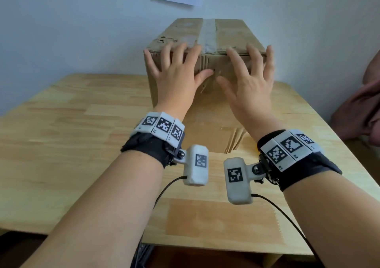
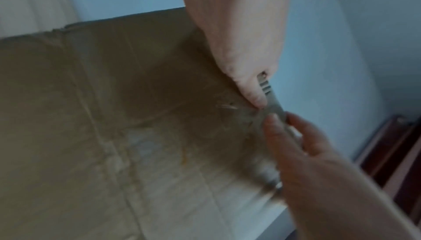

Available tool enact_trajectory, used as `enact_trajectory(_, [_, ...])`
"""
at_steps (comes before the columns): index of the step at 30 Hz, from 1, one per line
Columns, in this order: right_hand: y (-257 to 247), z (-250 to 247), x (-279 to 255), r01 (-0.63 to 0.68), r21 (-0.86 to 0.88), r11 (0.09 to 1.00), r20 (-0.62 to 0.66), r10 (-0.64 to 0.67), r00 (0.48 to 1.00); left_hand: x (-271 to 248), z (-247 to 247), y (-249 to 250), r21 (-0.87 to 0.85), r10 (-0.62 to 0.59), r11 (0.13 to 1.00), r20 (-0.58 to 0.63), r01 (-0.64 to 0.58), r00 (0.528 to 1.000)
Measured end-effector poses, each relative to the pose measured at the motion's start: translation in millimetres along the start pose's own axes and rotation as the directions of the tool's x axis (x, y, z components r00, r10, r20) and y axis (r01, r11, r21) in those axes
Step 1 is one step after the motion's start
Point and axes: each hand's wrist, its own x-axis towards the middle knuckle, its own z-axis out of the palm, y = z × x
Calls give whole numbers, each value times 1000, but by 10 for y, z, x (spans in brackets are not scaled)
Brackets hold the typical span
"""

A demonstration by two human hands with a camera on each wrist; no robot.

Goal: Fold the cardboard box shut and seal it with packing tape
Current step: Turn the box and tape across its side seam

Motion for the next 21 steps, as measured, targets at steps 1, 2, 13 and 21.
enact_trajectory(1, [-5,5,9,-2,13,1000,-17,2,1000,-20,30,-21,14,7,1000,-20,-6,1000])
enact_trajectory(2, [-16,10,15,-7,18,1000,-39,8,999,-36,55,-43,21,13,1000,-40,-12,999])
enact_trajectory(13, [67,80,-64,-68,209,976,-149,100,984,-365,68,-153,-295,-256,924,-1,244,967])
enact_trajectory(21, [270,-57,-380,-470,589,657,141,490,861,-474,-92,-333,-609,-480,553,325,569,815])
